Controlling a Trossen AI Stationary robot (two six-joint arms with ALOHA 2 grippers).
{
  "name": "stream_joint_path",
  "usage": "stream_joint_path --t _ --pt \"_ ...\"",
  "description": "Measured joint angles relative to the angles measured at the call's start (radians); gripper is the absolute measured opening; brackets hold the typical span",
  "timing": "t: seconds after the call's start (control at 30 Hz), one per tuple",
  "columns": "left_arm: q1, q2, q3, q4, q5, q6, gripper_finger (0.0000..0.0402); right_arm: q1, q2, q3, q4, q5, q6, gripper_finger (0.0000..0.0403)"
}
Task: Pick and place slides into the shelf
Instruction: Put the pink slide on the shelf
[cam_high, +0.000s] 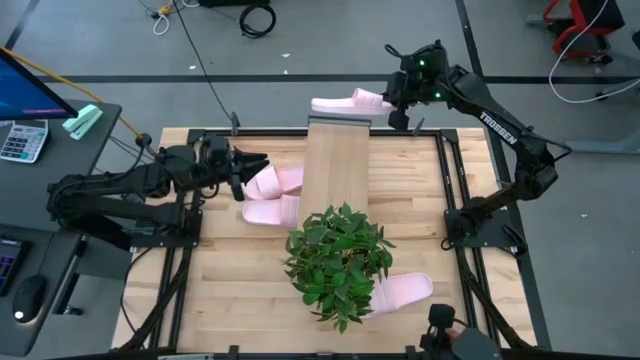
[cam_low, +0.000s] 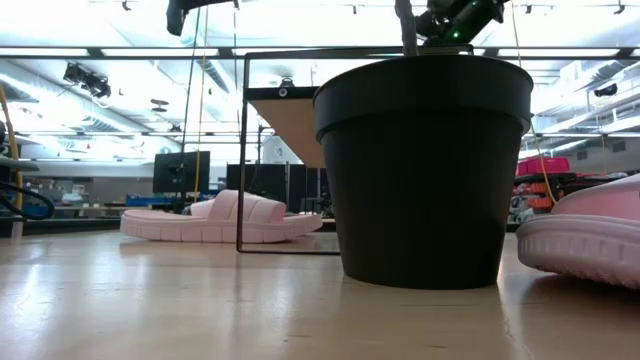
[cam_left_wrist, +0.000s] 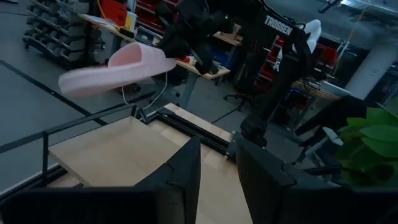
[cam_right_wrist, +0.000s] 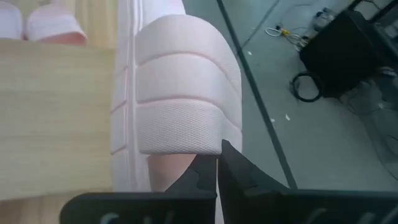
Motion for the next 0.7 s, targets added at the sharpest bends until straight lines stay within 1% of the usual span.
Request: stream_joint_path --t 0.1,0.17,0.37,0.7 --pt "0.010 0.000 0.000 -0.001 0.000 -0.018 0.0107 0.011 0.014 0.000 -0.002 -0.047 0.017 0.0000" --pt "0.010 0.000 0.000 0.000 0.000 -0.019 0.0107 0.018 0.023 0.000 -0.002 -0.060 0.030 0.0000" --pt "0.010 0.000 0.000 -0.001 0.000 -0.019 0.0107 0.040 0.055 0.000 -0.009 -0.062 0.050 0.0000" --pt "0.010 0.000 0.000 -0.001 0.000 -0.019 0.0107 0.040 0.081 0.000 -0.038 -0.058 0.051 0.0000"
